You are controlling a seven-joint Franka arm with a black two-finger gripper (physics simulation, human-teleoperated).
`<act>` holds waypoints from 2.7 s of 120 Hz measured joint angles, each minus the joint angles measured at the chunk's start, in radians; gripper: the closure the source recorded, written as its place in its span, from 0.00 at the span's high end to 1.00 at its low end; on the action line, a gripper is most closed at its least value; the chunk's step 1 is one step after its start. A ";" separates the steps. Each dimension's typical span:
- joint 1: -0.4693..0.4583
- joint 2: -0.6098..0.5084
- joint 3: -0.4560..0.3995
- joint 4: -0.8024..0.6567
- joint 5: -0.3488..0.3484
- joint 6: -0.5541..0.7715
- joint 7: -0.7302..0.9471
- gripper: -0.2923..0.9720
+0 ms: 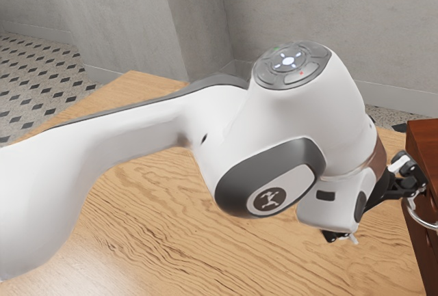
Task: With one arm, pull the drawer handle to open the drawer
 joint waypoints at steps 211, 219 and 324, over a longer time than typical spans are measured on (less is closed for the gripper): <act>0.192 -0.114 -0.142 -0.191 0.018 0.039 0.083 0.75; 0.190 -0.122 -0.139 -0.201 0.019 0.042 0.084 0.75; 0.197 -0.266 -0.102 -0.373 0.031 0.054 0.084 0.77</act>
